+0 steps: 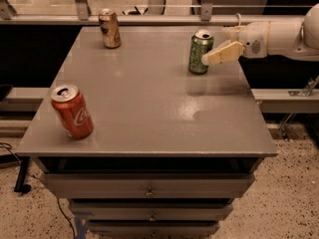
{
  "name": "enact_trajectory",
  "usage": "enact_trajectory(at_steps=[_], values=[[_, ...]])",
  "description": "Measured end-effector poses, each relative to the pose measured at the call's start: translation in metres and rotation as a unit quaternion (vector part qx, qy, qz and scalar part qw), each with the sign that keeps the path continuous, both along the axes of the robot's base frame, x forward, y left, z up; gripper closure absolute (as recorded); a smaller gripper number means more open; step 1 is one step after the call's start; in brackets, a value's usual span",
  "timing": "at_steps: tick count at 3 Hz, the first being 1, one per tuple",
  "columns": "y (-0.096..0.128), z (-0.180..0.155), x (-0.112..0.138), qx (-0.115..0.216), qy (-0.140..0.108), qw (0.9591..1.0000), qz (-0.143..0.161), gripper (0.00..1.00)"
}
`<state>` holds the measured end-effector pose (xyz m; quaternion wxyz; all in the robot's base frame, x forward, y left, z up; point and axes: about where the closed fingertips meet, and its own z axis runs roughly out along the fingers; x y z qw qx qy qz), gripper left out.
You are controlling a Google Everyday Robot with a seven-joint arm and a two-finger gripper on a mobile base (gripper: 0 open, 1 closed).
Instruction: Knock green can over
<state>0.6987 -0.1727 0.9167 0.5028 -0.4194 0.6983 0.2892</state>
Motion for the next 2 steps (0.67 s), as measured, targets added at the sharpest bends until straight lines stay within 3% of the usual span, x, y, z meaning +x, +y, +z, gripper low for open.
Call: enact_trajectory(at_steps=[1,2], values=[[0.026,-0.003,-0.011,0.060,0.011,0.9975,0.035,0.00],[0.045,0.002,-0.033,0.105,0.022,0.9919,0.068,0.00]])
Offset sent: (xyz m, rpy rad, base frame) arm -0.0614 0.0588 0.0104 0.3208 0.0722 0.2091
